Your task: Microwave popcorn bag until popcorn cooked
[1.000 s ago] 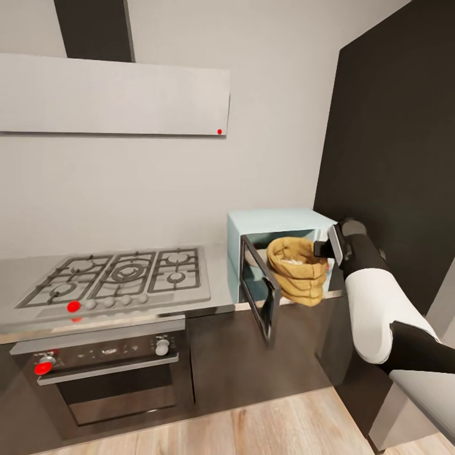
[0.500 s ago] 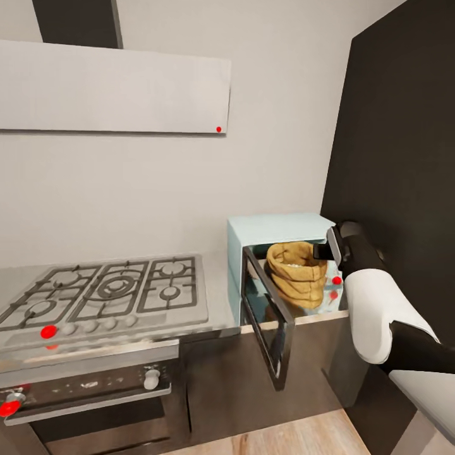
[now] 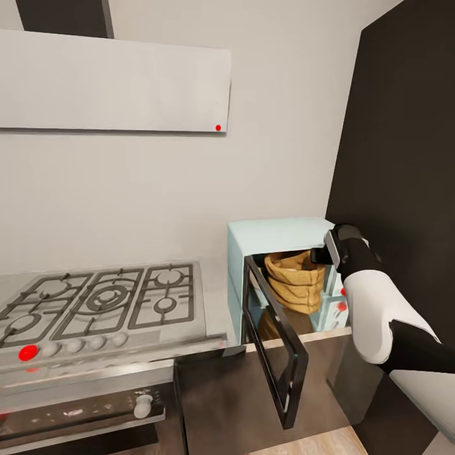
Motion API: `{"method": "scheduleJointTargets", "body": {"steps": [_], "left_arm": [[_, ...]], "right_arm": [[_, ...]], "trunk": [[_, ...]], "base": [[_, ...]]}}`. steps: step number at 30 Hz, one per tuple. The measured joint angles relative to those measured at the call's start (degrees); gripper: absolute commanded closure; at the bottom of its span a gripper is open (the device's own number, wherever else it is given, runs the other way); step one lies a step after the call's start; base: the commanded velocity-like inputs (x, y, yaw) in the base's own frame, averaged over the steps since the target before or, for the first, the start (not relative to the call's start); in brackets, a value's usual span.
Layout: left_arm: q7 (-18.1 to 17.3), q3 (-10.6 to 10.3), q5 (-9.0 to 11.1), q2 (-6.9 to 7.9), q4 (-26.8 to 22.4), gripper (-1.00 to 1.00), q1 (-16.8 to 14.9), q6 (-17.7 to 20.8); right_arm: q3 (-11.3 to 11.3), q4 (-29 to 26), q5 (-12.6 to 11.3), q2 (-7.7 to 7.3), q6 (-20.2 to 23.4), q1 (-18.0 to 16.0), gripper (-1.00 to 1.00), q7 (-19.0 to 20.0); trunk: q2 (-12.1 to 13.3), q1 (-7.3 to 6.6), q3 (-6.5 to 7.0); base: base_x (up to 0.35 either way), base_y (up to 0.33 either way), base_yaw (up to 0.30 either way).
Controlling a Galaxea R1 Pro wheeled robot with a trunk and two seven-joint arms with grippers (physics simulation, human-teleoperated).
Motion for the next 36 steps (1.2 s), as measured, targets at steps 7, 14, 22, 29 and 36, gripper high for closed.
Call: {"method": "scheduleJointTargets", "body": {"steps": [7,14,22,29,36], "left_arm": [[0.0,0.0,0.0,0.0,0.0,-1.0,0.0,0.0],[0.1,0.0,-0.1,0.0,0.0,-1.0,0.0,-0.1],[0.1,0.0,-0.1,0.0,0.0,-1.0,0.0,-0.2],[0.0,-0.1,-0.1,0.0,0.0,-1.0,0.0,-0.2],[0.1,0.0,-0.1,0.0,0.0,-1.0,0.0,-0.2]], "right_arm": [[-0.1,-0.8,-1.2,-0.72,0.0,0.8,1.0,0.8],[0.0,-0.7,-1.9,-0.88,0.0,0.9,1.0,0.4],[0.1,-0.7,-2.2,-1.3,0.0,0.9,1.0,0.4],[0.1,-0.6,-2.2,-1.08,-0.1,0.9,1.0,0.5],[0.1,-0.6,-1.8,-1.02,-0.4,0.9,1.0,0.9]], "trunk": [[0.0,0.0,0.0],[0.0,0.0,0.01],[0.0,-0.01,0.01],[0.0,-0.01,0.02],[0.0,-0.01,0.02]], "base": [[0.0,0.0,0.0],[0.0,0.0,0.0],[0.019,0.0,0.0],[0.111,0.0,0.0],[0.003,0.0,0.0]]}}
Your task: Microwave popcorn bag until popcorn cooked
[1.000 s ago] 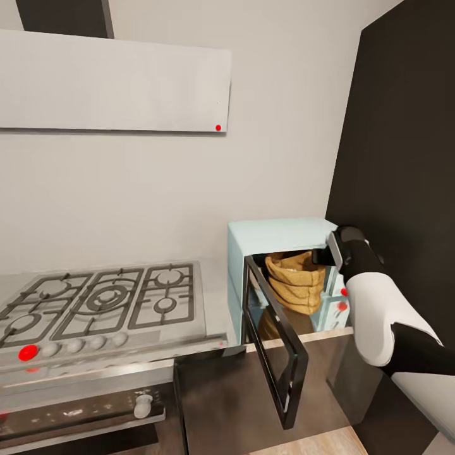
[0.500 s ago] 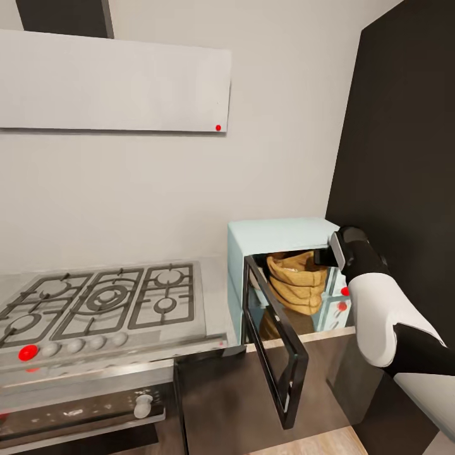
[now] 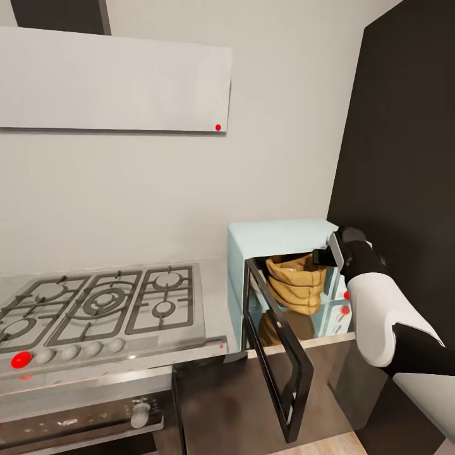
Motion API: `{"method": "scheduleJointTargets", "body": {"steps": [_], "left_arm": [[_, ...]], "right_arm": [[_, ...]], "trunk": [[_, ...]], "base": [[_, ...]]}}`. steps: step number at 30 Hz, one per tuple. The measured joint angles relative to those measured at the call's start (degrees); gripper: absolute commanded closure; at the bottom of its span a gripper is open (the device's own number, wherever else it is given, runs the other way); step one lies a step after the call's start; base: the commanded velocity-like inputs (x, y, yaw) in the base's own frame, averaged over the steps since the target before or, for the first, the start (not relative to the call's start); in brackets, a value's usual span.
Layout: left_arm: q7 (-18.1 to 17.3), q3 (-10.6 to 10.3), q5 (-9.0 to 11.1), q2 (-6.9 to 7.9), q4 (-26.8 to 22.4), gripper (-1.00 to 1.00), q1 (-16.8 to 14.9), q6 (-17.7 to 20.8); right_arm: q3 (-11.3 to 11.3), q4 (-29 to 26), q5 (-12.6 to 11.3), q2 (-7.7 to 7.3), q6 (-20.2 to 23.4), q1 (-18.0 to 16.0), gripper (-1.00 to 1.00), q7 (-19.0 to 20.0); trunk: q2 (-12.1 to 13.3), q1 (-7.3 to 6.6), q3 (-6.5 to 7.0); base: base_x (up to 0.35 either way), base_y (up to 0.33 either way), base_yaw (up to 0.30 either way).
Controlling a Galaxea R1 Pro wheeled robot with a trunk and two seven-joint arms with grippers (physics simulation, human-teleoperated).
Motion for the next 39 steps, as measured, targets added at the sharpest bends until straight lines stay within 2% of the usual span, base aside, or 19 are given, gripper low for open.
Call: {"method": "scheduleJointTargets", "body": {"steps": [14,19,39], "left_arm": [[-0.1,0.0,0.0,0.0,0.0,-1.0,0.0,0.0],[-0.1,0.0,0.0,0.0,0.0,-1.0,0.0,0.0],[-0.1,0.0,-0.1,0.0,0.0,-1.0,0.0,0.0]], "right_arm": [[-0.1,-0.1,-0.1,-0.2,0.4,0.0,1.0,0.3],[-0.1,-0.7,1.4,-0.27,0.4,0.0,1.0,0.2],[0.0,-0.7,1.3,-0.27,0.4,0.0,1.0,0.2]], "trunk": [[0.0,0.0,0.0],[0.0,0.0,0.0],[0.0,0.0,0.0]], "base": [[0.0,0.006,0.0],[0.0,0.102,0.0],[0.052,0.046,0.0]]}}
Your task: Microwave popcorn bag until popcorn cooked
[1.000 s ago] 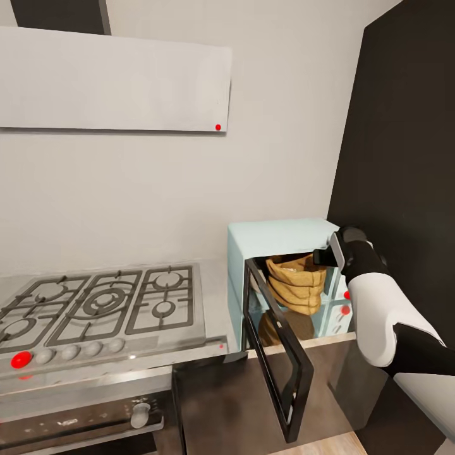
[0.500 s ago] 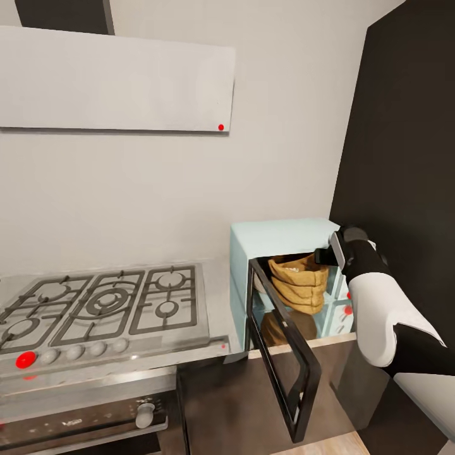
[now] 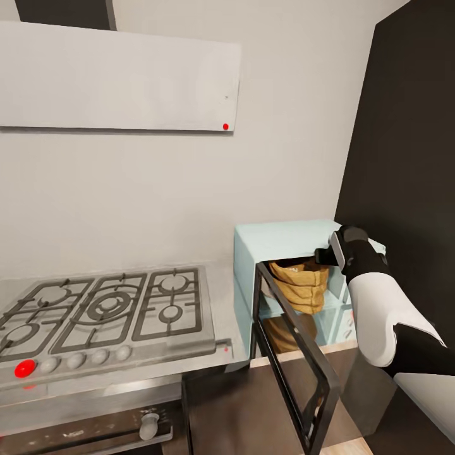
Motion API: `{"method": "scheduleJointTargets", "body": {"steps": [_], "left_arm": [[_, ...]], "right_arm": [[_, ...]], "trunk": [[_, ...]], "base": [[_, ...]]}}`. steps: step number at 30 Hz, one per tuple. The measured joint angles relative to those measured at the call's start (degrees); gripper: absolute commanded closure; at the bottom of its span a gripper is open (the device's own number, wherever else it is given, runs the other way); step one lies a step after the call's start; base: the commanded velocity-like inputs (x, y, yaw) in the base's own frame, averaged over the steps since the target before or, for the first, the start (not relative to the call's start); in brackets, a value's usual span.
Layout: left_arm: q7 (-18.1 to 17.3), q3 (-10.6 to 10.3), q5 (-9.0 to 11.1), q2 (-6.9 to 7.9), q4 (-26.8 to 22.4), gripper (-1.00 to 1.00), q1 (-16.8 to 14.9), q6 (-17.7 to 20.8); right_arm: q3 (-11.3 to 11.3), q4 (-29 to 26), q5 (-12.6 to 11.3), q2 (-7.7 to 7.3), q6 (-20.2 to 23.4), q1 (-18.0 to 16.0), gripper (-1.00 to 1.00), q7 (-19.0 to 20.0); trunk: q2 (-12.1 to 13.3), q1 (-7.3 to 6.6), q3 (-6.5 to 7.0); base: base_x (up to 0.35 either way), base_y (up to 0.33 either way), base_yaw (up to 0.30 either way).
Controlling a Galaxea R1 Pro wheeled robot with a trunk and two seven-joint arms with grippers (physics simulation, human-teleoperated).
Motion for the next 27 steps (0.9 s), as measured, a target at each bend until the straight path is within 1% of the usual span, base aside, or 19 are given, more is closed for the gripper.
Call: {"method": "scheduleJointTargets", "body": {"steps": [5,10,27], "left_arm": [[0.0,0.0,0.1,0.01,0.0,-1.0,0.0,0.0],[0.0,0.0,0.1,0.0,0.0,-1.0,0.0,0.0],[0.0,0.0,0.1,0.0,0.0,-1.0,0.0,0.0]], "right_arm": [[0.0,0.0,0.0,0.0,0.0,0.0,1.0,0.0],[-0.1,0.3,-0.5,0.0,0.0,0.0,1.0,-0.2],[-0.1,0.4,-0.5,-0.08,0.0,0.0,1.0,-0.1]], "trunk": [[0.0,0.0,0.0],[0.0,-0.01,0.0],[0.0,-0.01,0.0]], "base": [[0.023,0.0,0.0],[0.028,0.0,0.0],[0.0,0.0,0.0]]}}
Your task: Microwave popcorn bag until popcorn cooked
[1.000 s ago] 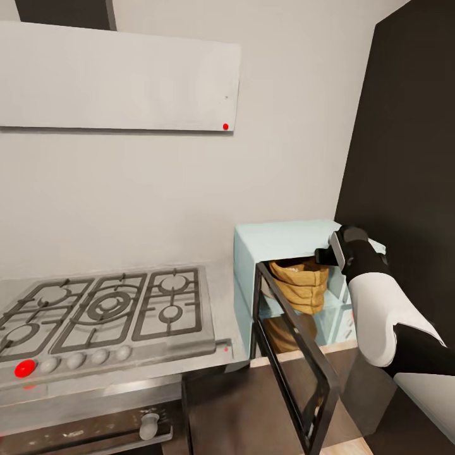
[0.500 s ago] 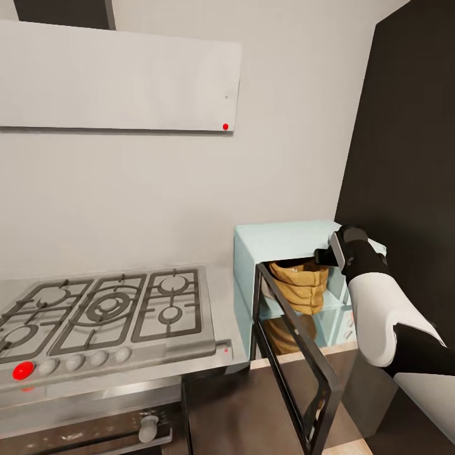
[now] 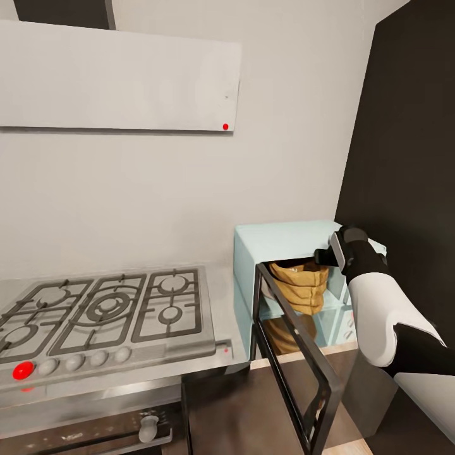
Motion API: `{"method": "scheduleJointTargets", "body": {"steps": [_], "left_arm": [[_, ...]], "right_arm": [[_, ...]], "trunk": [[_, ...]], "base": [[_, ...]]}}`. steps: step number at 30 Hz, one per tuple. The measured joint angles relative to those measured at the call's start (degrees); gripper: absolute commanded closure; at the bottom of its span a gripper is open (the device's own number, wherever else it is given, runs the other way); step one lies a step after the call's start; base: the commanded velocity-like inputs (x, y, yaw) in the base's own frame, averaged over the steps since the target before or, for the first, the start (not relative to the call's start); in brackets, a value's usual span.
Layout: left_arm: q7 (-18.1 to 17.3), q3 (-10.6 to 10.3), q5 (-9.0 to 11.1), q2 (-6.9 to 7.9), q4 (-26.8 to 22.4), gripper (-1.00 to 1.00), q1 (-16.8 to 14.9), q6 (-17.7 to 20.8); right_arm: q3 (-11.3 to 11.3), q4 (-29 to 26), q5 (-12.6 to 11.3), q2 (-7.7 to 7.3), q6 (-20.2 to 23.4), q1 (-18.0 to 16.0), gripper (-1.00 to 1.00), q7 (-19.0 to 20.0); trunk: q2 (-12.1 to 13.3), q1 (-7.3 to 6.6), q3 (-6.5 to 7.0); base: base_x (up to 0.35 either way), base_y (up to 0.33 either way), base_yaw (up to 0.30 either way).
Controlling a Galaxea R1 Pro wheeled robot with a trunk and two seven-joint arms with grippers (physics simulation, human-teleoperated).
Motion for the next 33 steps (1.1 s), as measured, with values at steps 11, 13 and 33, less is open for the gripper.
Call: {"method": "scheduleJointTargets", "body": {"steps": [11,13,33], "left_arm": [[0.0,0.0,0.0,0.0,0.0,-1.0,0.0,0.0],[0.0,0.0,0.0,0.0,0.0,-1.0,0.0,0.0],[0.1,0.0,0.0,0.0,0.0,-1.0,0.0,0.1]], "right_arm": [[0.2,4.7,1.7,-0.02,0.0,0.0,-1.0,0.2],[0.2,4.7,1.7,-0.02,0.0,0.0,-1.0,0.2],[0.8,1.2,0.6,-4.99,0.0,0.1,-1.0,11.6]], "trunk": [[0.0,0.01,0.0],[0.0,0.01,0.0],[0.0,0.01,-0.03]], "base": [[0.0,0.0,0.0],[0.0,0.0,0.0],[0.0,0.0,0.0]]}}
